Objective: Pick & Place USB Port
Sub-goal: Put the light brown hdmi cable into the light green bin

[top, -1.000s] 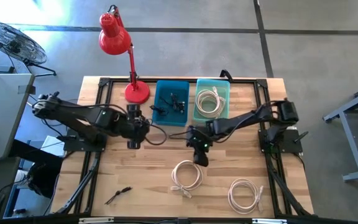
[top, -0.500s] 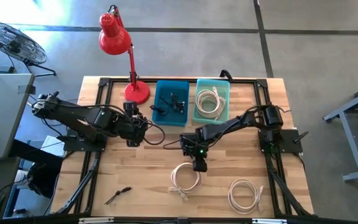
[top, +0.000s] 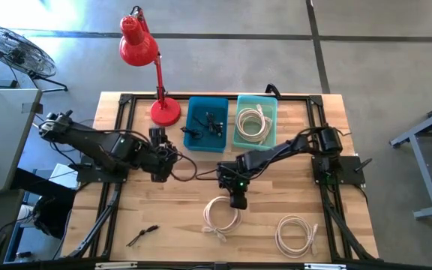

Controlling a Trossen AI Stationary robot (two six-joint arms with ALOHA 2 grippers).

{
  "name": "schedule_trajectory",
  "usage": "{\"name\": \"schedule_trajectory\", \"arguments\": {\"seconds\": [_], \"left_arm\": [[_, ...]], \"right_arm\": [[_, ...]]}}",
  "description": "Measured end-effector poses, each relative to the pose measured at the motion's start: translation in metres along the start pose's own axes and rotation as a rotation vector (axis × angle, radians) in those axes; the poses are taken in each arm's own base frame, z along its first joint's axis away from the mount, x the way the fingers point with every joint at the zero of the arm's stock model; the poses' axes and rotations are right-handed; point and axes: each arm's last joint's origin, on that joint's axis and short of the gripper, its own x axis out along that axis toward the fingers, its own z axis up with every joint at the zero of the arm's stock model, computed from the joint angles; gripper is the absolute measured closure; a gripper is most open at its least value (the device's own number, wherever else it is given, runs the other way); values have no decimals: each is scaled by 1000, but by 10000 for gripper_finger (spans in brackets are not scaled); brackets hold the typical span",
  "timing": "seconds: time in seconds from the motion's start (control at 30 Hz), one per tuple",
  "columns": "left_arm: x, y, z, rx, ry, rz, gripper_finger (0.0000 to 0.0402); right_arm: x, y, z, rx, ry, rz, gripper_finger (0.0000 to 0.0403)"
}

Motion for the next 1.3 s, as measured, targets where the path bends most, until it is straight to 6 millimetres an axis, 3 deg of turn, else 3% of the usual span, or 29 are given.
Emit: {"name": "schedule_trajectory", "arguments": {"seconds": [0.07,0.37,0.57,0.8,0.97,1.13,1.3], "left_arm": [[-2,-4,-1,1,-8,-9,121],[-13,-20,-3,73,-47,-52,121],[-14,-22,-4,74,-43,-82,121],[-13,-24,-2,66,-53,-84,121],[-13,-23,-1,61,-70,-39,121],[-13,-21,-1,81,-79,6,121],[-13,-21,-1,86,-80,11,121]], "right_arm": [[0,-1,1,-4,-14,-45,388],[-2,3,-3,-9,-32,-172,396],[-23,23,-10,-42,-89,-293,397],[-81,61,-22,-87,-192,-444,398],[-134,81,-31,-104,-318,-574,399],[-184,82,-42,-83,-421,-712,399],[-227,64,-51,-16,-501,-813,399]]}}
